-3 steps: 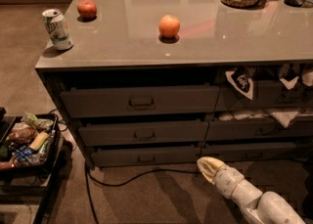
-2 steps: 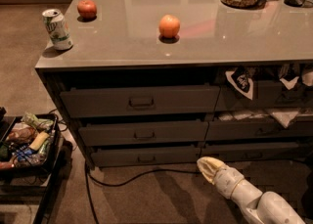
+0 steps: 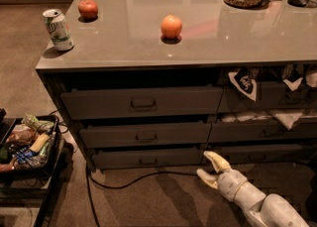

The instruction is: Close middle drawer

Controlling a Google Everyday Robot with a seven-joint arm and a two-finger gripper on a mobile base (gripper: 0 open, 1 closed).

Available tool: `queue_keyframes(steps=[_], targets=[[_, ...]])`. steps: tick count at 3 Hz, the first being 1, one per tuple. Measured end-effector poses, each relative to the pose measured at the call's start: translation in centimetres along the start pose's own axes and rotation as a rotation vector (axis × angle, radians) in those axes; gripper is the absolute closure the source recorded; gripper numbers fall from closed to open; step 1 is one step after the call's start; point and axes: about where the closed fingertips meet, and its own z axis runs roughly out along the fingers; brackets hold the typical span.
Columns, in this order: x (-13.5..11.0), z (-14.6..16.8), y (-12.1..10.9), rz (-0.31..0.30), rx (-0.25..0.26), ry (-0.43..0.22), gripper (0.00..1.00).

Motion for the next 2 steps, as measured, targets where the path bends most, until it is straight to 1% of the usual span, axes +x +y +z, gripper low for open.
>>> queue_keyframes(steps=[1,2], targets=[[0.00,0.00,0.00,0.000,0.000,0.000,0.00],[0.00,0.00,0.00,0.000,0.000,0.000,0.00]])
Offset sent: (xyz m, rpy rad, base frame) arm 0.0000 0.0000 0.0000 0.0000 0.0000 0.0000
